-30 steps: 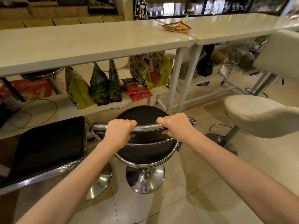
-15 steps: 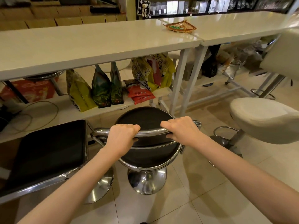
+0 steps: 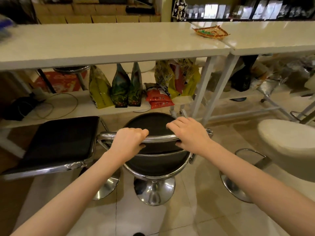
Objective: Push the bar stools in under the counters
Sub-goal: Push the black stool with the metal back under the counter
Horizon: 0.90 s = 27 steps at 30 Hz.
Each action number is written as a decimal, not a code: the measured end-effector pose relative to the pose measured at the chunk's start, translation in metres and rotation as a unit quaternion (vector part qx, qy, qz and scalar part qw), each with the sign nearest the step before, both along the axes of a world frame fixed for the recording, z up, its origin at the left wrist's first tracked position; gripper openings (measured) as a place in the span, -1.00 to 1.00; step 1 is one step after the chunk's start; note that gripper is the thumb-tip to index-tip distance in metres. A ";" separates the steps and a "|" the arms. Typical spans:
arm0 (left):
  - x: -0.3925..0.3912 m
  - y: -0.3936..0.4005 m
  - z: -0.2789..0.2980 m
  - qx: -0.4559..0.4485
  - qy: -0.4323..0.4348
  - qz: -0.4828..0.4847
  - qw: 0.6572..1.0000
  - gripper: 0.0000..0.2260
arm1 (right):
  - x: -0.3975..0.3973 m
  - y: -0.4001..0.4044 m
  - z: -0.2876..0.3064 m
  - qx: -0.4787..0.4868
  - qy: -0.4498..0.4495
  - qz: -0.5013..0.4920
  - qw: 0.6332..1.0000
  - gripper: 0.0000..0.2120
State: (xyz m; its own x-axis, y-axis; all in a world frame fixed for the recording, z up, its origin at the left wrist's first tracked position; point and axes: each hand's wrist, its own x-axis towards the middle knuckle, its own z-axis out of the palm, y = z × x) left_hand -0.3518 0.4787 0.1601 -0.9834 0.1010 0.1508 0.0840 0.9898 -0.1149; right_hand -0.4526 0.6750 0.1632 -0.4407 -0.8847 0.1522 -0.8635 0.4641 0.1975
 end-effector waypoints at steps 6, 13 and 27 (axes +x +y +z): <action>-0.004 0.009 0.012 -0.039 -0.079 0.050 0.995 -0.56 | -0.005 -0.002 -0.003 0.016 -0.002 -0.023 1.000 -0.32; -0.010 0.012 0.005 -0.049 -0.086 0.123 0.987 -0.78 | -0.012 -0.004 -0.007 0.003 -0.005 -0.018 1.000 -0.66; -0.053 -0.010 -0.006 -0.019 0.001 0.135 0.991 -0.82 | -0.060 -0.027 -0.007 0.011 0.007 -0.014 1.000 -0.85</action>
State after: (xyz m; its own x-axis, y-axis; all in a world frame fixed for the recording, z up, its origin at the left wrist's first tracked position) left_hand -0.4045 0.4684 0.1545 -0.9751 -0.1597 0.1540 -0.1831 0.9713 -0.1518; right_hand -0.5129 0.6479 0.1561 -0.4640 -0.8749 0.1385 -0.8469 0.4840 0.2203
